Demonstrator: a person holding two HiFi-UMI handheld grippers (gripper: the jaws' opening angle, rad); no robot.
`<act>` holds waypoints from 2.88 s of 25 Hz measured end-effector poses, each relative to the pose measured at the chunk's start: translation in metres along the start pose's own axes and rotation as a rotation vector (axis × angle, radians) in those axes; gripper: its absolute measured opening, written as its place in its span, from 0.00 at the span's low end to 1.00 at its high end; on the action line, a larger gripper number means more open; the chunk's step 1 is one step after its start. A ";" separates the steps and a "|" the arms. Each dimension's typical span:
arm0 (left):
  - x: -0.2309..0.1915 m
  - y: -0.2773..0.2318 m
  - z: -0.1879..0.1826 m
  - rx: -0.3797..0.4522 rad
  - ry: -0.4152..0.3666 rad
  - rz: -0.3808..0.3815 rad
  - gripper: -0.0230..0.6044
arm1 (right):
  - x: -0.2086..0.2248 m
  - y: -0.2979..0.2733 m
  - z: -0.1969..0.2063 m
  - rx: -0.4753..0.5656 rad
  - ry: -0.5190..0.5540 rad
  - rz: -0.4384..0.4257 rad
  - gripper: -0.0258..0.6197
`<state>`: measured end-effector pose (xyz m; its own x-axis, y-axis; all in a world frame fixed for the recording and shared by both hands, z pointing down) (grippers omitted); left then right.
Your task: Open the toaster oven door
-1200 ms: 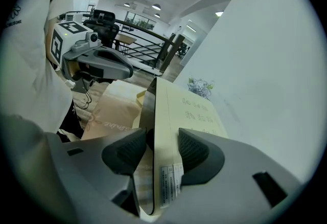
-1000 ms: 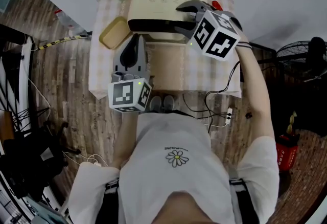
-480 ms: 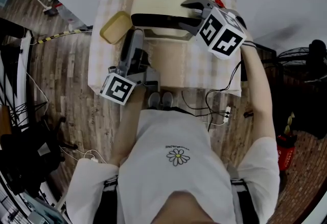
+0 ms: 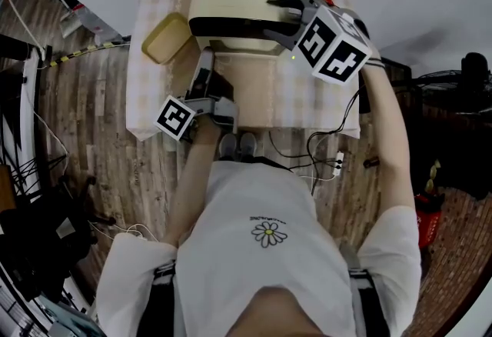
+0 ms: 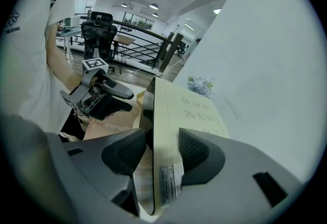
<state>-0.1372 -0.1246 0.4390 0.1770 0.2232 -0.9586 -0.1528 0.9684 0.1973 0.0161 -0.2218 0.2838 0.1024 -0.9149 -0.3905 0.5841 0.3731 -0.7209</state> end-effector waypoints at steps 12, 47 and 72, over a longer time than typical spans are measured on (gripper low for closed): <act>-0.037 -0.032 0.032 -0.117 0.128 -0.060 0.40 | 0.001 0.001 0.000 0.006 -0.013 -0.004 0.35; -0.025 -0.037 0.035 -0.072 0.066 0.000 0.13 | 0.000 0.002 0.002 0.038 -0.029 0.008 0.35; -0.037 0.027 0.051 -0.085 0.012 0.032 0.14 | -0.002 0.001 0.003 0.043 -0.035 0.027 0.35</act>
<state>-0.0985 -0.1012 0.4902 0.1594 0.2525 -0.9544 -0.2402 0.9476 0.2106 0.0191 -0.2206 0.2858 0.1460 -0.9097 -0.3887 0.6145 0.3913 -0.6850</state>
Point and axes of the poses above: the fingertips, and each gripper's own axes: y backward along the fingers, x to its right, z out of its underside, the point moved 8 cm from there along y, backward along the fingers, and after that the axes turned 10 degrees about -y, right-handed, at the moved point
